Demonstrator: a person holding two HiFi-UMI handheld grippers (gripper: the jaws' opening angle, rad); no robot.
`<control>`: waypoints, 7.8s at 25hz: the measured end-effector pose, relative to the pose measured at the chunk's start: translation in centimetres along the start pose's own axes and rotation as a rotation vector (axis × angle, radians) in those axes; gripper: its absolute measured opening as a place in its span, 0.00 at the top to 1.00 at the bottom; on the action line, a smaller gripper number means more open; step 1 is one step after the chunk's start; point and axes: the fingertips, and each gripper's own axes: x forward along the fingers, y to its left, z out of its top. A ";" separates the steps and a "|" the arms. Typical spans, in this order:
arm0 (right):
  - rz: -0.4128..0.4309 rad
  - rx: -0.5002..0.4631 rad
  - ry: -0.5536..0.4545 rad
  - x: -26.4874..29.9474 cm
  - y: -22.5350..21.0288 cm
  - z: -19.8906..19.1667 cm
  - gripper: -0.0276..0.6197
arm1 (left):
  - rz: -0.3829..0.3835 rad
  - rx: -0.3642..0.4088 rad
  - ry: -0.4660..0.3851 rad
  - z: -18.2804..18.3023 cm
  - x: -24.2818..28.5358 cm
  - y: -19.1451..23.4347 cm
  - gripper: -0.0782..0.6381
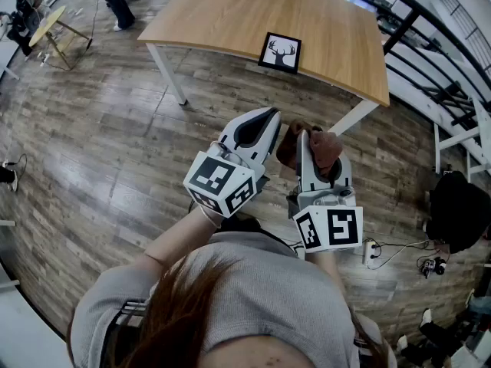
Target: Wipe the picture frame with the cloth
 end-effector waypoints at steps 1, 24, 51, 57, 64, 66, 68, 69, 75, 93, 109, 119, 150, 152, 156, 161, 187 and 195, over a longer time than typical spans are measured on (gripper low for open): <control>0.005 0.001 0.002 -0.3 0.0 -0.1 0.84 | 0.007 0.002 -0.002 -0.2 -0.2 -0.2 0.88; 0.044 0.002 0.026 4.5 -3.2 -2.6 0.84 | 0.071 0.003 0.006 -2.5 3.6 4.1 0.88; -0.072 0.016 0.021 31.1 -12.8 -4.0 0.84 | -0.053 0.010 0.045 1.7 23.8 23.9 0.88; -0.102 0.020 0.024 32.4 -13.4 -4.9 0.84 | -0.076 -0.006 0.038 1.3 24.9 25.4 0.88; -0.101 0.035 0.059 32.2 -15.0 -5.5 0.84 | -0.025 -0.039 0.085 -0.8 25.6 26.2 0.88; -0.096 0.040 0.067 32.2 -15.5 -5.5 0.84 | 0.002 -0.049 0.112 -1.4 25.4 26.7 0.88; -0.085 0.047 0.076 32.4 -15.7 -5.6 0.84 | 0.030 -0.064 0.151 -2.5 25.1 27.5 0.87; -0.078 0.049 0.083 32.5 -15.7 -5.9 0.84 | 0.043 -0.076 0.176 -3.3 24.9 28.1 0.86; -0.057 0.092 0.144 32.1 -15.9 -8.6 0.84 | 0.073 -0.174 0.391 -11.1 23.8 30.2 0.65; -0.098 0.156 0.257 30.9 -18.2 -14.5 0.84 | -0.012 -0.659 0.727 -25.3 25.7 34.7 0.55; -0.069 0.168 0.301 31.7 -18.0 -16.4 0.84 | -0.218 -0.934 0.683 -26.5 29.0 33.8 0.55; -0.056 0.180 0.309 31.8 -18.0 -17.0 0.84 | -0.273 -1.067 0.619 -26.2 29.4 33.6 0.77; -0.031 0.002 -0.129 31.6 -17.3 2.7 0.84 | -0.761 -0.732 0.031 5.6 33.2 23.5 0.82; -0.021 -0.012 -0.159 30.9 -16.6 4.0 0.84 | -0.790 -0.695 0.002 7.6 32.5 22.4 0.82; -0.013 -0.033 -0.207 30.0 -16.2 6.1 0.84 | -0.814 -0.596 -0.023 9.9 31.4 21.0 0.82; 0.030 -0.076 -0.248 29.2 -15.6 9.4 0.84 | -0.839 -0.504 -0.021 10.7 30.3 18.8 0.82; 0.116 -0.410 -0.258 38.0 -11.5 20.5 0.84 | -0.866 -0.341 -0.086 10.2 26.3 15.3 0.82; 0.134 -0.384 -0.183 37.6 -11.5 17.2 0.84 | -0.859 -0.342 -0.086 10.0 26.8 15.3 0.82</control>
